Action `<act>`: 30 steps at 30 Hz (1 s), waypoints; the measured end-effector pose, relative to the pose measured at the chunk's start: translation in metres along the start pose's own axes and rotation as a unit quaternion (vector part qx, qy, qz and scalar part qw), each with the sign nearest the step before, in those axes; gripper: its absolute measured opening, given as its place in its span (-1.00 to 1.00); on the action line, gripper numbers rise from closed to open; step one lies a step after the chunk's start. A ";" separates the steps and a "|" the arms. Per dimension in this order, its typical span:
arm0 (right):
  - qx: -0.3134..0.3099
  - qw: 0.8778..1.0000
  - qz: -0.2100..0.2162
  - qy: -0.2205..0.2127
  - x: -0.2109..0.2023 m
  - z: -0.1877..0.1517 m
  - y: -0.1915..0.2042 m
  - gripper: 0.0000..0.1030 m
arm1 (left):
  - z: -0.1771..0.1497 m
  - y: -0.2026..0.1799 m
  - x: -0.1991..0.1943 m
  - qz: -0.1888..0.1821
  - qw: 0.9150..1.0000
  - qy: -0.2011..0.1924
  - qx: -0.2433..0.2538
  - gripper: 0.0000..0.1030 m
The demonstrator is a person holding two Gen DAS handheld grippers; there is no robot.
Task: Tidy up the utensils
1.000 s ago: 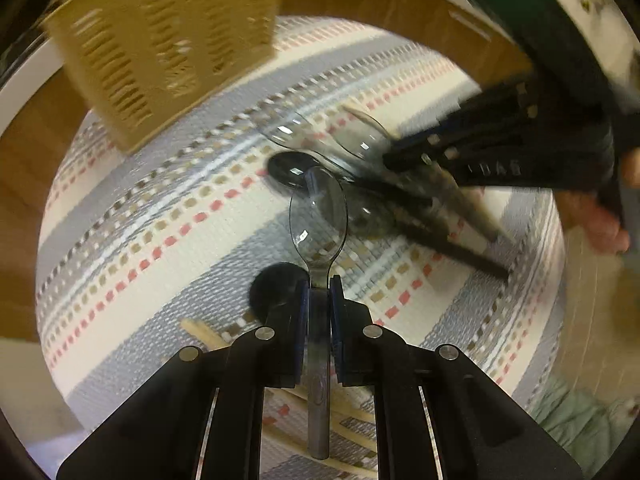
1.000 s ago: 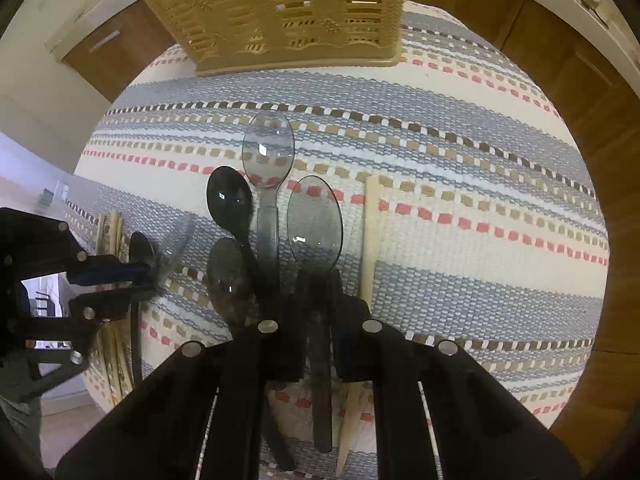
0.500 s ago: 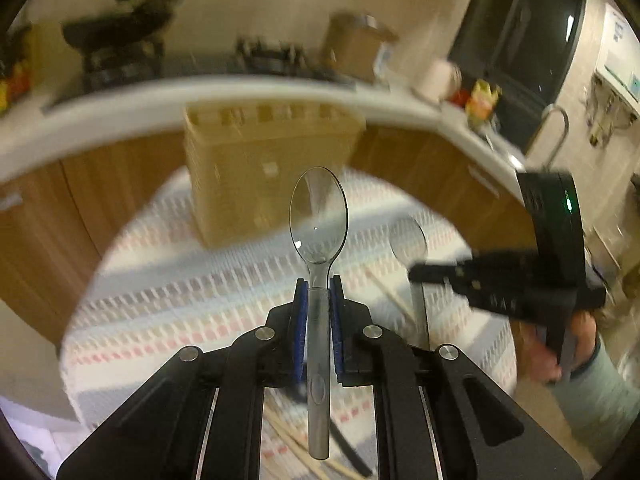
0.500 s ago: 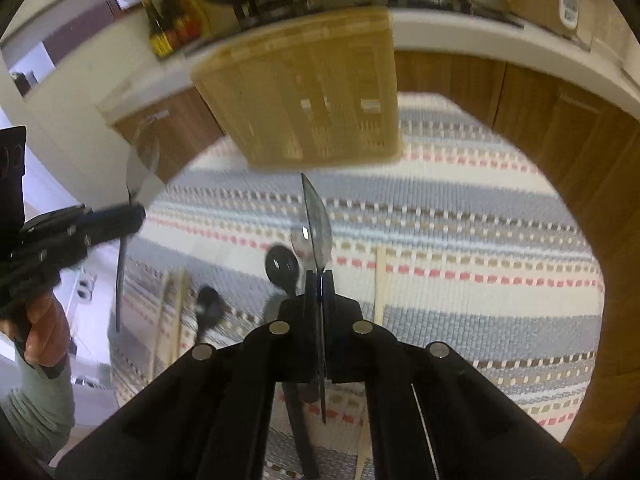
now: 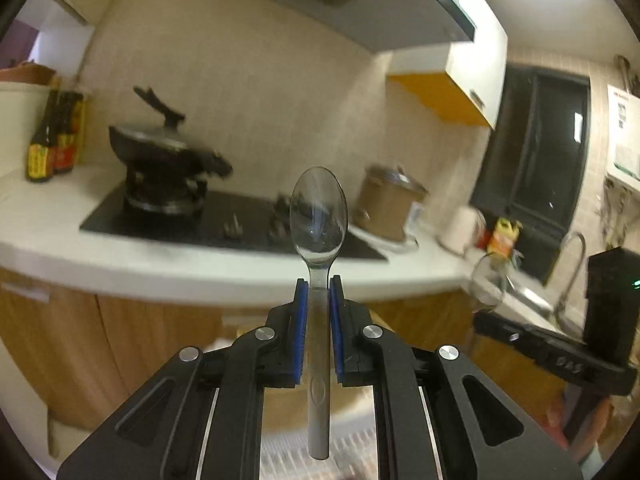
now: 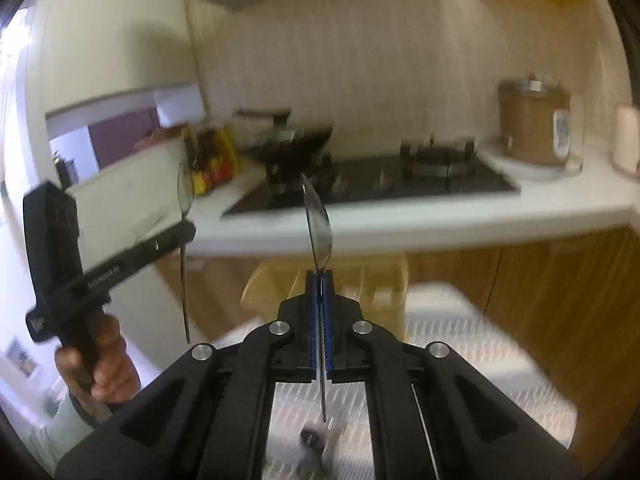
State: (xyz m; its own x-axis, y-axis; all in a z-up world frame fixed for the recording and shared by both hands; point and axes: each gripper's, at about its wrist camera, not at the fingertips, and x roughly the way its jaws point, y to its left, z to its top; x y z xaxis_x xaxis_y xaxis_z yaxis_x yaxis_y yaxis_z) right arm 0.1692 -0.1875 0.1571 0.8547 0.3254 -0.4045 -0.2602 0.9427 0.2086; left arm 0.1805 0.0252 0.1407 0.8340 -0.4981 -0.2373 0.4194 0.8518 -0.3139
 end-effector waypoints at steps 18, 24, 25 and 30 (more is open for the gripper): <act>-0.019 0.998 -0.062 -0.026 0.111 -0.003 -0.044 -0.97 | -0.026 0.043 0.099 0.051 0.998 -0.023 0.008 -0.83; -0.011 0.998 -0.060 -0.016 0.111 -0.018 -0.047 -0.97 | -0.035 0.051 0.095 0.047 0.999 -0.002 0.005 -0.82; -0.008 0.999 -0.053 -0.009 0.109 -0.021 -0.046 -0.97 | -0.036 0.052 0.092 0.047 0.999 0.004 0.004 -0.81; -0.002 0.999 -0.048 0.018 0.097 -0.035 -0.043 -0.94 | -0.040 0.050 0.072 0.043 0.999 0.020 0.005 -0.49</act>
State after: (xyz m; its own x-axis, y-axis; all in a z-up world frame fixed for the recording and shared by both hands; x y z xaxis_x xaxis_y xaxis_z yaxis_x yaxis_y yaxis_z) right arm 0.2472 -0.1937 0.0777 0.8594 0.2356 -0.4538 -0.1791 0.9700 0.1644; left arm 0.2472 0.0255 0.0716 0.8521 -0.4295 -0.2990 0.3509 0.8928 -0.2824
